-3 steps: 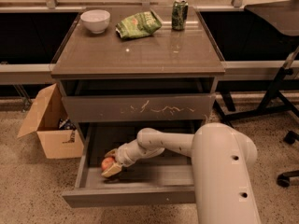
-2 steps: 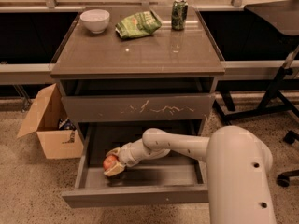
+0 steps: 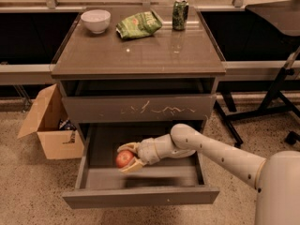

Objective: Pick apple from middle drawer and place on counter

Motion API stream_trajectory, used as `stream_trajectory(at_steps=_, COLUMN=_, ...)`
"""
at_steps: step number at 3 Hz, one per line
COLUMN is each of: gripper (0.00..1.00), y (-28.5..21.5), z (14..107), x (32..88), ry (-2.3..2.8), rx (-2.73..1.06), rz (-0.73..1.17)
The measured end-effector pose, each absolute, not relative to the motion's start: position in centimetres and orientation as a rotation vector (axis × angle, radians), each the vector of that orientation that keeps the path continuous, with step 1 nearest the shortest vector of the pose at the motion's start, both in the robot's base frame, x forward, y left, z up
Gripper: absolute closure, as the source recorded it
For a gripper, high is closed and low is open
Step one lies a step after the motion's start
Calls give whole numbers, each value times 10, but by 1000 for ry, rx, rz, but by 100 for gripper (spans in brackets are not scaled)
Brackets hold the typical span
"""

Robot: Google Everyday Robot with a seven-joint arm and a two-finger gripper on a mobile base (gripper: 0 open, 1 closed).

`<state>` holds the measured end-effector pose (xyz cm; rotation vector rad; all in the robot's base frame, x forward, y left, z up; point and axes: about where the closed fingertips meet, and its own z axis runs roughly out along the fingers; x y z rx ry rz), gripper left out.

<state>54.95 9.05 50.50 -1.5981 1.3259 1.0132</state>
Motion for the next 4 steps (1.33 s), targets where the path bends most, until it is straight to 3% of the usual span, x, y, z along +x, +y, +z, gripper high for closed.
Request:
stream_trajectory(at_steps=1, gripper=100, y=92, z=505, x=551, ry=1329, rx=-1596, rz=1010)
stream_trajectory(at_steps=4, gripper=100, y=111, z=700, x=499, ry=1195, rx=-1576, rz=971)
